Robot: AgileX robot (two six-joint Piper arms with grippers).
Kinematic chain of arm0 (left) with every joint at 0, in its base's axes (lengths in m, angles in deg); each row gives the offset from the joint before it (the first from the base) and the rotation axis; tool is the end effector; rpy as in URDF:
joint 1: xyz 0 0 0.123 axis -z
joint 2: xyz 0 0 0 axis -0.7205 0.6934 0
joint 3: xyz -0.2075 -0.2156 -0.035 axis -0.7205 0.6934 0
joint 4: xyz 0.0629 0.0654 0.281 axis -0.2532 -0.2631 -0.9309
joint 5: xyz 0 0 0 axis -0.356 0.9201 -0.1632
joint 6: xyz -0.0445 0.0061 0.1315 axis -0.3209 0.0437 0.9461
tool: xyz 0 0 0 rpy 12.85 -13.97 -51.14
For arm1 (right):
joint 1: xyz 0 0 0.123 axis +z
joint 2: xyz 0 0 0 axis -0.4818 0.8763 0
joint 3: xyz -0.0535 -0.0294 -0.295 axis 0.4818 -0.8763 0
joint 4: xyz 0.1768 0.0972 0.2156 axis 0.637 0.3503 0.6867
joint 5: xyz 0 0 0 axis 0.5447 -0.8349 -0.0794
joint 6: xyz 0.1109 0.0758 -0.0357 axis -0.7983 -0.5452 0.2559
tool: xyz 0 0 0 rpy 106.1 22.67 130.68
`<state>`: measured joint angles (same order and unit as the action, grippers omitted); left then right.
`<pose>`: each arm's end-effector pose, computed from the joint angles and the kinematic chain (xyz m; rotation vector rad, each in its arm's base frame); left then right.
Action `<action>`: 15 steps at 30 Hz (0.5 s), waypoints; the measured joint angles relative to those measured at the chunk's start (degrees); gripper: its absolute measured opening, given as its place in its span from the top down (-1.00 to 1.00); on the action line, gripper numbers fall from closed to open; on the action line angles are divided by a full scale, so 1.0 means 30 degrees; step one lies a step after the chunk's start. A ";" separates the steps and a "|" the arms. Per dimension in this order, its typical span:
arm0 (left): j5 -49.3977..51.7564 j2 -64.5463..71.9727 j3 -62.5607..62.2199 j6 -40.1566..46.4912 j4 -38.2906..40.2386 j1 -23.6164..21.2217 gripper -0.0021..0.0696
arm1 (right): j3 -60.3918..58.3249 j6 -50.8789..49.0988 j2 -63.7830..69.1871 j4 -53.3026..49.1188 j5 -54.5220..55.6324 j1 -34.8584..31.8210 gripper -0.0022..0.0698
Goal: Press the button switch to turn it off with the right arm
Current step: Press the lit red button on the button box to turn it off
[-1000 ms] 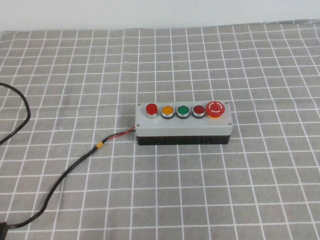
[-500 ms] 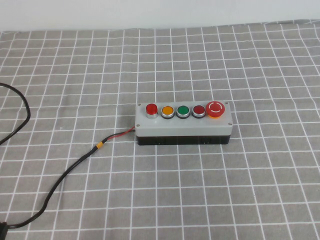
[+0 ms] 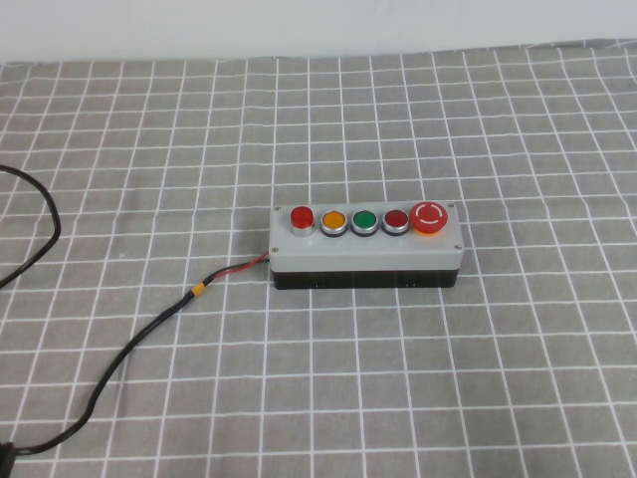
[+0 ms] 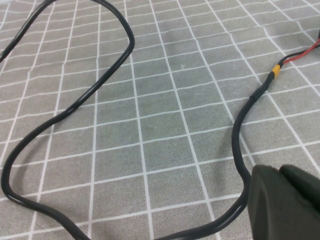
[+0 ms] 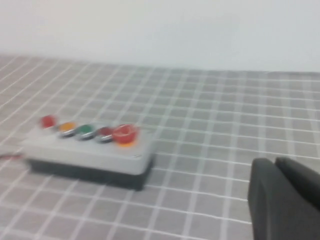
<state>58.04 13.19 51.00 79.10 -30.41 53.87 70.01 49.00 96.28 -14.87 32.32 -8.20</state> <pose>0.1247 -0.0134 0.1553 0.2831 1.8603 0.0579 0.1219 0.0361 0.2988 -0.1856 1.7208 0.2742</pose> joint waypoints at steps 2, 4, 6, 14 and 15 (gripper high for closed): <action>0.0000 0.0000 0.0000 0.0000 0.0000 0.0000 0.95 | -0.1530 0.0000 -0.0890 0.0130 0.0970 -0.1275 0.98; 0.0000 0.0000 0.0000 0.0000 0.0000 0.0000 0.95 | -0.2944 0.0000 -0.1785 0.0202 0.1648 -0.2362 0.98; 0.0000 0.0000 0.0000 0.0000 0.0000 0.0000 0.95 | -0.4096 0.0000 -0.2454 0.0202 0.2063 -0.3116 0.98; 0.0000 0.0000 0.0000 0.0000 0.0000 0.0000 0.95 | -0.7885 0.0000 -0.3672 0.0347 0.2399 -0.4902 0.98; 0.0000 0.0000 0.0000 0.0000 0.0000 0.0000 0.95 | -0.7989 0.0000 -0.3672 0.0347 0.2399 -0.4994 0.98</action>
<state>58.04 13.19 51.00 79.10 -30.41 53.87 46.05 49.00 85.26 -13.83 39.51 -23.19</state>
